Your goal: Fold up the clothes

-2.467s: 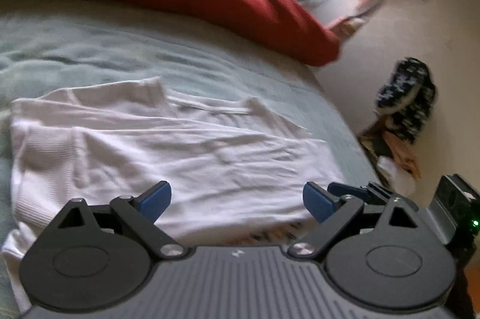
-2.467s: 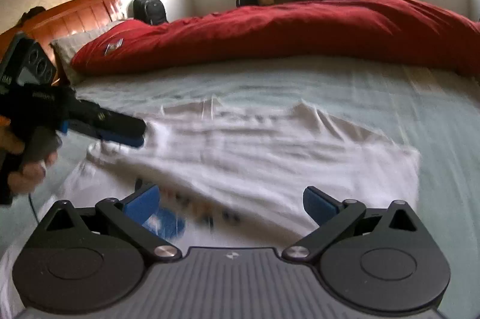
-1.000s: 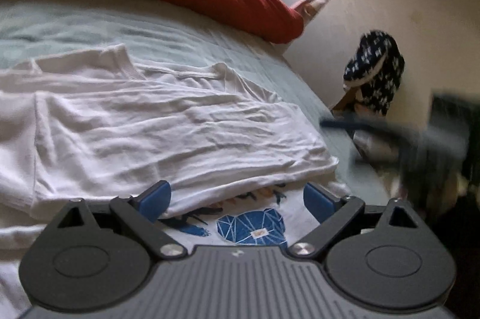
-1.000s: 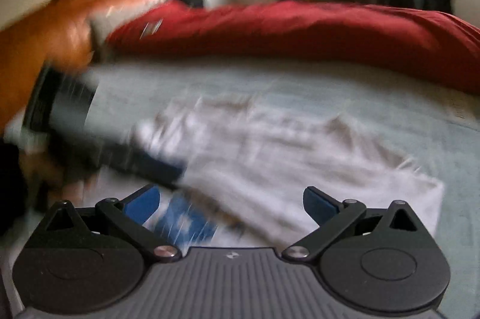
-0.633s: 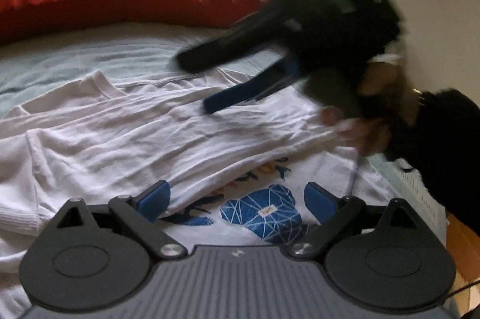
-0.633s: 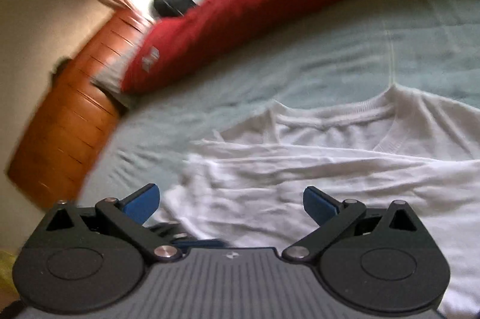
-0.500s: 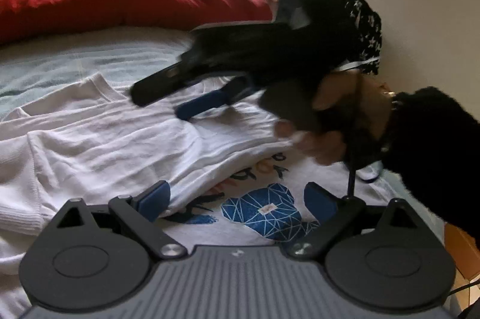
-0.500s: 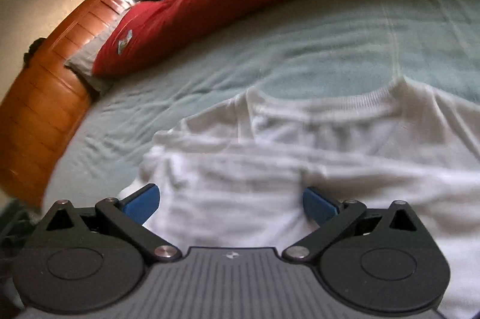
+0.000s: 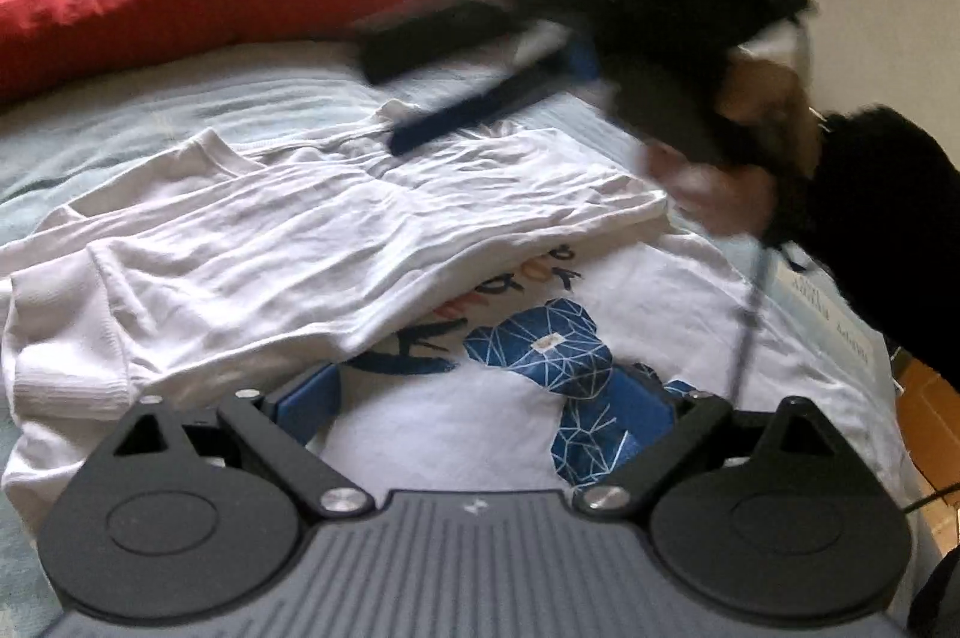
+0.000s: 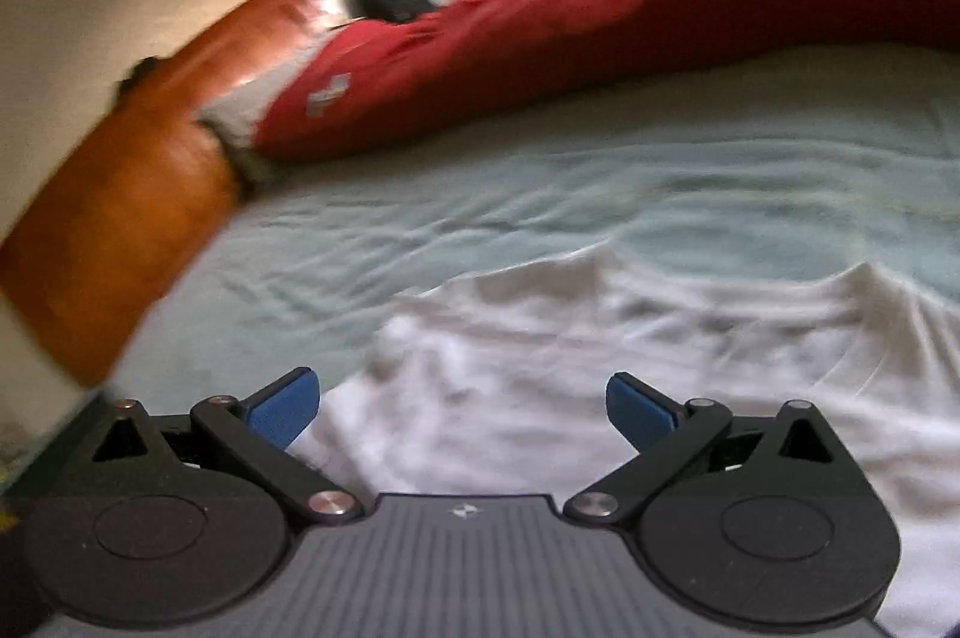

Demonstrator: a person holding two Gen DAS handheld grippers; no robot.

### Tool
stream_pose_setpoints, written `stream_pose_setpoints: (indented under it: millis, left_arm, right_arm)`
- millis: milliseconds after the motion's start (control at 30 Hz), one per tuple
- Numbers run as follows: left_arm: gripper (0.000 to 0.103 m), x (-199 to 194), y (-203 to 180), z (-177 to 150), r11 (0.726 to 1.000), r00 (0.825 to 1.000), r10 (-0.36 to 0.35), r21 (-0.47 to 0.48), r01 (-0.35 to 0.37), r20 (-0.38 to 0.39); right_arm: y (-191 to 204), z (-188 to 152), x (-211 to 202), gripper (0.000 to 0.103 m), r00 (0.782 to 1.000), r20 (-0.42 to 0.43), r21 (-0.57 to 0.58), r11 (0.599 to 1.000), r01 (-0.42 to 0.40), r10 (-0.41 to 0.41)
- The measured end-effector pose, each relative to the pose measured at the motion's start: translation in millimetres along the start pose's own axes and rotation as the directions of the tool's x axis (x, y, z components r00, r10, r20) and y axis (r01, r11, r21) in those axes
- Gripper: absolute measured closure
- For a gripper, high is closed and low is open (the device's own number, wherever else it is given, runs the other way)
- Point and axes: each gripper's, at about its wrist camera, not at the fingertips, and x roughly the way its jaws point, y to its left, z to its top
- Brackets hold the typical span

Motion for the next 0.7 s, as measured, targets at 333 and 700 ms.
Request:
stream_pose_setpoints:
  millis: [333,700]
  left_arm:
    - [0.007,-31,14,11,0.999,0.999,0.026,-0.043,-0.025,0.031]
    - [0.006,1,60,21,0.970,0.999,0.003,-0.245,0.010,0.053]
  right_arm:
    - [-12,-67,-29,0.000,1.000,-0.030,0.062,0.998,0.006,-0.004]
    - [-24,-77,-35,0.000,0.999,0.034,0.134,0.990,-0.039,0.035]
